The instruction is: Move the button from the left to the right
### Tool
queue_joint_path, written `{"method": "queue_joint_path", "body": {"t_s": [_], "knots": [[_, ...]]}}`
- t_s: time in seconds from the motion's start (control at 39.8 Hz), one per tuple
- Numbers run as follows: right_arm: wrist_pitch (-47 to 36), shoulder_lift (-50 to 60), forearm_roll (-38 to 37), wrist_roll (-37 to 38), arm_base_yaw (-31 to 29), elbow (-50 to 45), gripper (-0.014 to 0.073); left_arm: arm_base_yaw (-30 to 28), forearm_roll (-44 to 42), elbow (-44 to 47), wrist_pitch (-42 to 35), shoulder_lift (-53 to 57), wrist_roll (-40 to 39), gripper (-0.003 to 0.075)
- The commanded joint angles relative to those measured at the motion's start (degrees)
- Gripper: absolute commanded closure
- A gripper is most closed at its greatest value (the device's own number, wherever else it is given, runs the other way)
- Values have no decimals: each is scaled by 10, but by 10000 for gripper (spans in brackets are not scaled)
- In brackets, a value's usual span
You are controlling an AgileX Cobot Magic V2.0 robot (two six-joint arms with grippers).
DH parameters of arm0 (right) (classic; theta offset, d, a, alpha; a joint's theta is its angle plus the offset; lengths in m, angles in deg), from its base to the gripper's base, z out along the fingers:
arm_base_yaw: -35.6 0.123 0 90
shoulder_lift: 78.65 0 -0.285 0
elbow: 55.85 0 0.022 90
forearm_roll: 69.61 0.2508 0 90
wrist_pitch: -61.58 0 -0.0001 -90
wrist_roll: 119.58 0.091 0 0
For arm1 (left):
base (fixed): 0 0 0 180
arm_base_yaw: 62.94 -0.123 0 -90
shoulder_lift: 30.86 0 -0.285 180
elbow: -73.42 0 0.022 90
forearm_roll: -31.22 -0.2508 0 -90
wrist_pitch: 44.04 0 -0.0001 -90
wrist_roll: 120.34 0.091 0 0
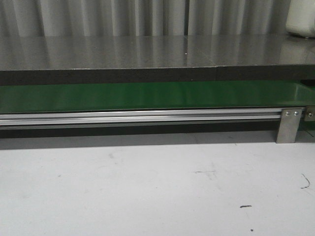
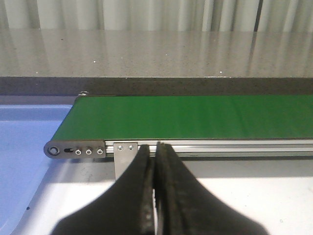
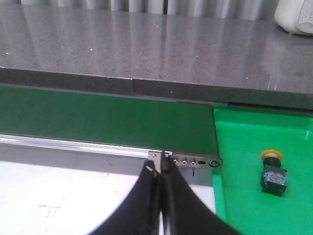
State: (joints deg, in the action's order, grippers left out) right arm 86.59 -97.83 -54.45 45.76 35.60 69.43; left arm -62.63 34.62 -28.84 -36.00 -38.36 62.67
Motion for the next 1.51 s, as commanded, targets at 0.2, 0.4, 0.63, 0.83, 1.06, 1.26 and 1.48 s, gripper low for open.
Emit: {"method": "queue_joint_path", "body": {"t_s": [0.2, 0.4, 0.63, 0.83, 1.06, 1.26, 1.48], "knots": [[-48, -7, 4, -4, 1, 15, 662, 4, 4, 16, -49, 10, -5, 741], [-48, -7, 4, -4, 1, 15, 662, 4, 4, 16, -49, 10, -5, 741], [-167, -6, -11, 19, 6, -59, 662, 4, 4, 16, -49, 10, -5, 741], [-232, 40, -114, 164, 13, -179, 662, 4, 4, 16, -49, 10, -5, 741], [-192, 107, -114, 171, 13, -236, 662, 4, 4, 16, -49, 10, -5, 741], [-175, 130, -114, 171, 12, -236, 662, 4, 4, 16, -49, 10, -5, 741], [-175, 130, -114, 171, 12, -235, 662, 4, 4, 16, -49, 10, -5, 741]]}}
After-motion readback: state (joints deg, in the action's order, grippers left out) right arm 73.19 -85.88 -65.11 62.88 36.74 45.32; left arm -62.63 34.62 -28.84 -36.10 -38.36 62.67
